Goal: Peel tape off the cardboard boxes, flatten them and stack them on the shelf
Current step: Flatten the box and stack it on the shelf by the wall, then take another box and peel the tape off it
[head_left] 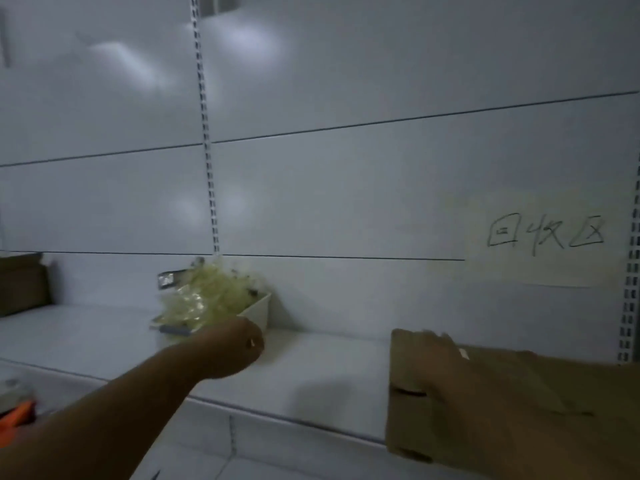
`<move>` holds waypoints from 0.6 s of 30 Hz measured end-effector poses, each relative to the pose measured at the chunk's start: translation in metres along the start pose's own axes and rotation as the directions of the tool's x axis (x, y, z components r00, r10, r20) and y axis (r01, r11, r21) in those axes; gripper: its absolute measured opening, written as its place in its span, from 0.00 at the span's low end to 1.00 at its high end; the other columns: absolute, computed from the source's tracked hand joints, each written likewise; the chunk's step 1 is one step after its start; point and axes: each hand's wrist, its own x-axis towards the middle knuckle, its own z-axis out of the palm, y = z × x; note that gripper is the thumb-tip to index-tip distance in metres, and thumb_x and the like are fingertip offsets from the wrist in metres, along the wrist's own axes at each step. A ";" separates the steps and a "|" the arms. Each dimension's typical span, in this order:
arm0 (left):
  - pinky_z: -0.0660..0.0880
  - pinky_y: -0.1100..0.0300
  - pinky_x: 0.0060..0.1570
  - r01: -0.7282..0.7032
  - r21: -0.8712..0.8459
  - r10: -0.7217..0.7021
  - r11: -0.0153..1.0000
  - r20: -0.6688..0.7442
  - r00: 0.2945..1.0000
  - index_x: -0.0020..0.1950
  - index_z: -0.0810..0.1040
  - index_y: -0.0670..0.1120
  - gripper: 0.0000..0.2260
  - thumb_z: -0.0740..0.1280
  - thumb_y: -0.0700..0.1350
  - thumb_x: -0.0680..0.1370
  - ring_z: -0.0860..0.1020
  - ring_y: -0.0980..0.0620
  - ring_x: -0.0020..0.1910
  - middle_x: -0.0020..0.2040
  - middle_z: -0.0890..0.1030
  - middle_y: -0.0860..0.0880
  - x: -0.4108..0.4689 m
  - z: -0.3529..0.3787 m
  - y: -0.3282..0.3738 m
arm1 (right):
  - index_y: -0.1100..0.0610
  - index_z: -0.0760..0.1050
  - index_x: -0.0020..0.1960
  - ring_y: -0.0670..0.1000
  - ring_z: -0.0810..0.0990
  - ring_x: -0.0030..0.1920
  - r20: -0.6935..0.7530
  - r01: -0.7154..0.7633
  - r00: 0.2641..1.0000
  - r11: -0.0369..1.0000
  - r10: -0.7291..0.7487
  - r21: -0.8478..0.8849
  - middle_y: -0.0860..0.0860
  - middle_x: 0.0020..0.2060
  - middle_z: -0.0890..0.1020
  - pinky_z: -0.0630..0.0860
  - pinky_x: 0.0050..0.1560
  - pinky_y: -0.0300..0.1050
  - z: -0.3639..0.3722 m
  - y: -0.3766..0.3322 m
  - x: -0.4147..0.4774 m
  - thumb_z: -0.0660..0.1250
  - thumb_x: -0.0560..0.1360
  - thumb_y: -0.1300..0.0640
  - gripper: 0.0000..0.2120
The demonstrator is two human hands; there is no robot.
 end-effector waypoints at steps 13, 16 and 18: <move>0.51 0.52 0.73 0.469 0.337 -0.501 0.816 0.010 0.865 0.74 0.57 0.53 0.27 0.57 0.59 0.78 0.47 0.50 0.77 0.78 0.53 0.50 -0.215 -0.020 -0.322 | 0.59 0.66 0.68 0.59 0.62 0.68 -0.190 0.759 0.611 0.637 -0.769 -0.136 0.60 0.67 0.67 0.60 0.69 0.53 0.001 -0.441 -0.023 0.60 0.76 0.56 0.21; 0.52 0.51 0.73 0.533 0.291 -0.561 0.794 0.014 0.828 0.74 0.57 0.53 0.26 0.57 0.58 0.78 0.47 0.49 0.77 0.78 0.53 0.50 -0.233 -0.016 -0.362 | 0.58 0.63 0.70 0.60 0.60 0.70 -0.102 0.756 0.640 0.647 -0.762 -0.094 0.61 0.69 0.64 0.61 0.69 0.54 0.013 -0.487 -0.007 0.61 0.77 0.56 0.23; 0.53 0.50 0.72 0.584 0.284 -0.610 0.760 0.001 0.793 0.74 0.58 0.53 0.26 0.59 0.58 0.77 0.47 0.49 0.76 0.77 0.54 0.50 -0.243 -0.010 -0.386 | 0.57 0.62 0.70 0.60 0.61 0.70 -0.066 0.766 0.636 0.640 -0.769 -0.066 0.61 0.70 0.64 0.62 0.68 0.54 0.022 -0.519 0.004 0.60 0.77 0.56 0.23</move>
